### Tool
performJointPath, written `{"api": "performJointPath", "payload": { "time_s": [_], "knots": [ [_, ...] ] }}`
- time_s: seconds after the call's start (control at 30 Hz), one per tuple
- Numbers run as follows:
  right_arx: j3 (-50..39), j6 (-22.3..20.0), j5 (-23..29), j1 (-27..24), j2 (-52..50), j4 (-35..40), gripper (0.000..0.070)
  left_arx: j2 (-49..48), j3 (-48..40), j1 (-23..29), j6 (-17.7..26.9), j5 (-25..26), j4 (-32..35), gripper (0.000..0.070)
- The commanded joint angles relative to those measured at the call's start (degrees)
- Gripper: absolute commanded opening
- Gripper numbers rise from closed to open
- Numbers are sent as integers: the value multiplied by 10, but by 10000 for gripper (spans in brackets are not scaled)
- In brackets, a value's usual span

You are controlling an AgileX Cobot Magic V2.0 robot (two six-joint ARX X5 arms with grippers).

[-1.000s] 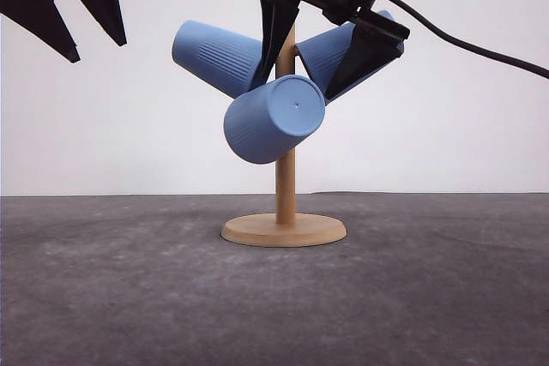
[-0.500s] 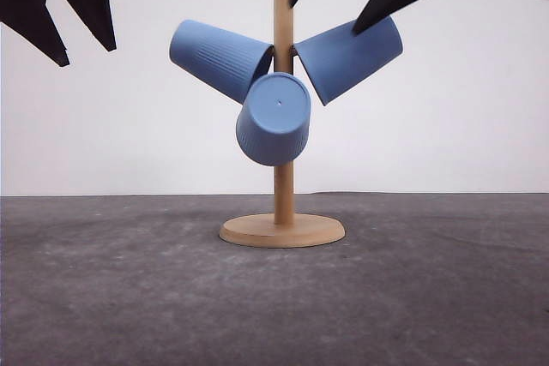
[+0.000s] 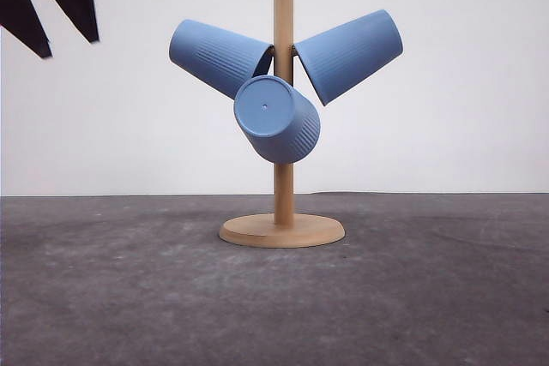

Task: Place three cups

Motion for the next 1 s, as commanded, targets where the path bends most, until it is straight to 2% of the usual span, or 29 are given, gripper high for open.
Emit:
{"api": "performJointPath", "payload": {
  "time_s": [0.0, 0.2, 0.43, 0.57, 0.73, 0.77, 0.8, 0.83, 0.87, 0.9, 0.97],
  "knots": [
    [13, -26, 5, -3, -14, -7, 561, -14, 15, 5, 3, -3, -2, 395],
    [-29, -55, 10, -28, -105, -15, 561, -78, 4, 27, 3, -17, -22, 394],
    [-175, -96, 8, -83, -251, 36, 533, -170, -65, 61, 5, -28, 5, 394],
    [-233, -100, 4, -115, -320, 52, 532, -207, -105, 79, 3, -27, 27, 395],
    [-250, -94, 2, -129, -358, 40, 532, -216, -111, 80, -1, -20, 24, 394],
    [-250, -94, 2, -129, -360, 39, 506, -216, -111, 80, -4, -18, 24, 376],
    [-250, -94, 1, -129, -361, 38, 432, -216, -111, 80, -7, -14, 24, 330],
    [-250, -95, -4, -129, -361, 35, 183, -216, -111, 80, -6, -7, 22, 175],
    [-250, -97, -8, -129, -362, 33, 73, -216, -111, 80, -5, 0, 21, 78],
    [-250, -98, -12, -129, -362, 31, 20, -216, -111, 80, -4, 6, 20, 14],
    [-250, -97, -16, -129, -361, 31, 13, -216, -111, 80, -4, 9, 20, 3]
  ]
}}
